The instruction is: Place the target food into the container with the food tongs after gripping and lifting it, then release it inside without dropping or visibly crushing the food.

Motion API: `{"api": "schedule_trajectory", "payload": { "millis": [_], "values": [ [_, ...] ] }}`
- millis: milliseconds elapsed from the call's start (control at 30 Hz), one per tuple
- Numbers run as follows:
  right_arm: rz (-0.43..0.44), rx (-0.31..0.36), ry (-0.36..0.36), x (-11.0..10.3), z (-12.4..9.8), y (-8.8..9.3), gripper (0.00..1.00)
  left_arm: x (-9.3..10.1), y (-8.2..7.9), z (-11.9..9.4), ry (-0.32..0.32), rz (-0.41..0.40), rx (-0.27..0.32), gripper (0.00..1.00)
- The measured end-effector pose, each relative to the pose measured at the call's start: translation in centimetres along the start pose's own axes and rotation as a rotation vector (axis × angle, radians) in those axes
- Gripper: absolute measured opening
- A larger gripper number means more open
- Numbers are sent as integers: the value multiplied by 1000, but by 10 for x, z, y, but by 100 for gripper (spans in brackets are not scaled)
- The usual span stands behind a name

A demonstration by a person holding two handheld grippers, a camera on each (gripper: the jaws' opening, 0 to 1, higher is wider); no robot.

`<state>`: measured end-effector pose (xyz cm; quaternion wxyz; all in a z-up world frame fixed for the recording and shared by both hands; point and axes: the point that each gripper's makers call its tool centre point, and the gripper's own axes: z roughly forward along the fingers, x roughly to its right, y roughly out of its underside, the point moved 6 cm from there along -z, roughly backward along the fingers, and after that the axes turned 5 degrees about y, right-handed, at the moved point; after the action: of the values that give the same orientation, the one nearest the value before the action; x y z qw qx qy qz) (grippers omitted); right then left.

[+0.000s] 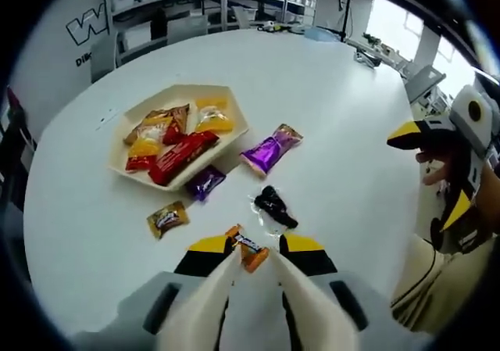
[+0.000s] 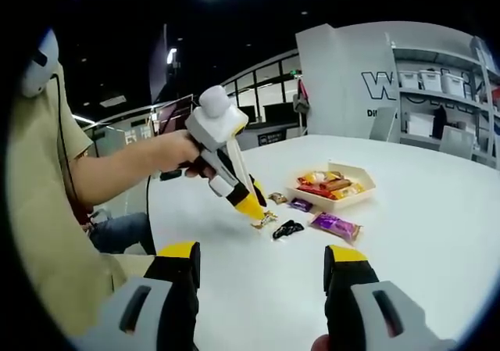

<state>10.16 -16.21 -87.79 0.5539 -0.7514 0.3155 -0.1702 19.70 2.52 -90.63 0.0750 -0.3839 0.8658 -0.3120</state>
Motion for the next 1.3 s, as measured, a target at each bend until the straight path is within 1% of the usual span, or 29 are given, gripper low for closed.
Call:
{"api": "schedule_trajectory", "payload": {
  "millis": [200, 367, 433, 533, 567, 633, 733, 800, 833, 900, 1000, 1167, 1267, 1300],
  "values": [
    [-5, 5, -6, -2, 1, -3, 62, -6, 3, -6, -5, 30, -7, 23],
    [-8, 7, -7, -2, 1, -4, 62, -15, 6, -10, -22, 51, -25, 22],
    [-10, 9, -7, -2, 1, -5, 62, -18, 8, -11, -26, 47, -29, 22],
    [-10, 10, -8, -2, 1, -6, 62, -23, 10, -14, -31, 23, -27, 23],
    [-12, 9, -8, -2, 1, -5, 62, -22, 8, -15, -24, -6, -10, 23],
    [-11, 9, -9, -2, 1, -5, 62, -18, 4, -16, -18, -38, 9, 23],
    [-14, 10, -13, -3, 2, -6, 62, -16, 2, -12, -16, -52, 3, 23],
    [-16, 11, -14, -3, 2, -7, 62, -16, 2, -8, -12, -84, 4, 23],
    [-16, 12, -14, -3, 2, -7, 62, -16, 1, -7, -14, -88, 7, 23],
    [-15, 9, -12, -3, 2, -7, 62, -18, 3, -4, -38, -83, -9, 23],
    [-13, 6, -9, -2, 0, -5, 62, -21, 5, -1, -46, -91, -21, 23],
    [-12, 4, -10, -2, 1, -4, 62, -20, 4, 1, -20, -113, -11, 23],
    [-12, 6, -12, -3, 2, -5, 62, -20, 4, 3, -18, -108, -14, 22],
    [-13, 5, -13, -3, 2, -5, 62, -20, 3, 3, -13, -94, -14, 22]
  ]
}}
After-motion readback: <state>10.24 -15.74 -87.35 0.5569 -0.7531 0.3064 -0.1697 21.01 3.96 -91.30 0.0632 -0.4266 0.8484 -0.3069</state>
